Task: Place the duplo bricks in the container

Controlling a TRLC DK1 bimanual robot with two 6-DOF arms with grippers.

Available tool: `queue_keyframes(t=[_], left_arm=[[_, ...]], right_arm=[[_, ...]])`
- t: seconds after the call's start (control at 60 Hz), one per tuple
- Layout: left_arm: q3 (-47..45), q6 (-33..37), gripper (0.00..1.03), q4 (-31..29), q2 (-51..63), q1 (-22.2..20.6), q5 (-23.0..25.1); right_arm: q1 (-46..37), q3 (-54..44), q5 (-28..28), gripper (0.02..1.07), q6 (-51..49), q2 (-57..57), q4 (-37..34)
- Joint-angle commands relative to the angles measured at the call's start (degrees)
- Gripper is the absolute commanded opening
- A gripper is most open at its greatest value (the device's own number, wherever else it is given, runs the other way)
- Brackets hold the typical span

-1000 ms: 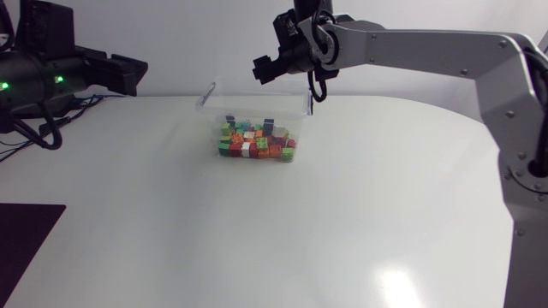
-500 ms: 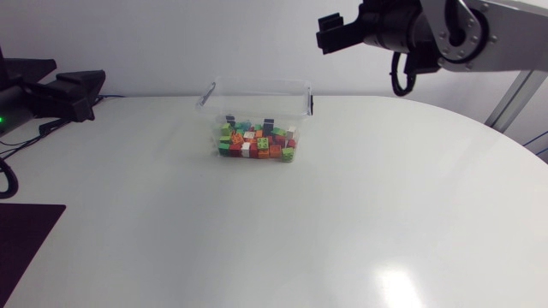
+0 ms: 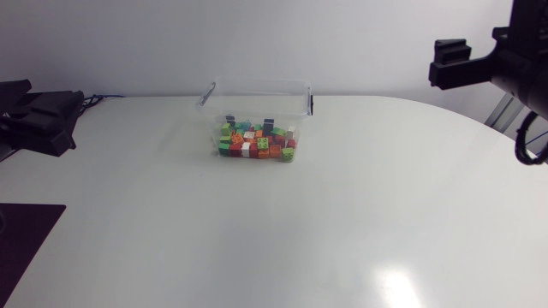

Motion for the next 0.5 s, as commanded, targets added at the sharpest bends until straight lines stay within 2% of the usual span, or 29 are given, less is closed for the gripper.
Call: queue_keyframes(t=[0.0, 0.15, 0.483], left_arm=[[-3.21, -0.6, 0.99, 1.18, -3.37, 0.08, 0.68], [-7.96, -2.8, 0.99, 4.96, -8.29, -0.18, 0.68], [-15.68, -6.56, 0.99, 4.75, -17.2, 0.03, -0.05]], right_arm=[[-1.35, -4.85, 0.56, 1.03, -1.56, -4.98, -0.41], [-3.37, -10.91, 0.56, 1.03, -2.97, -13.42, -1.91], [-6.53, -23.07, -0.72, 1.03, -3.23, -30.27, -4.83]])
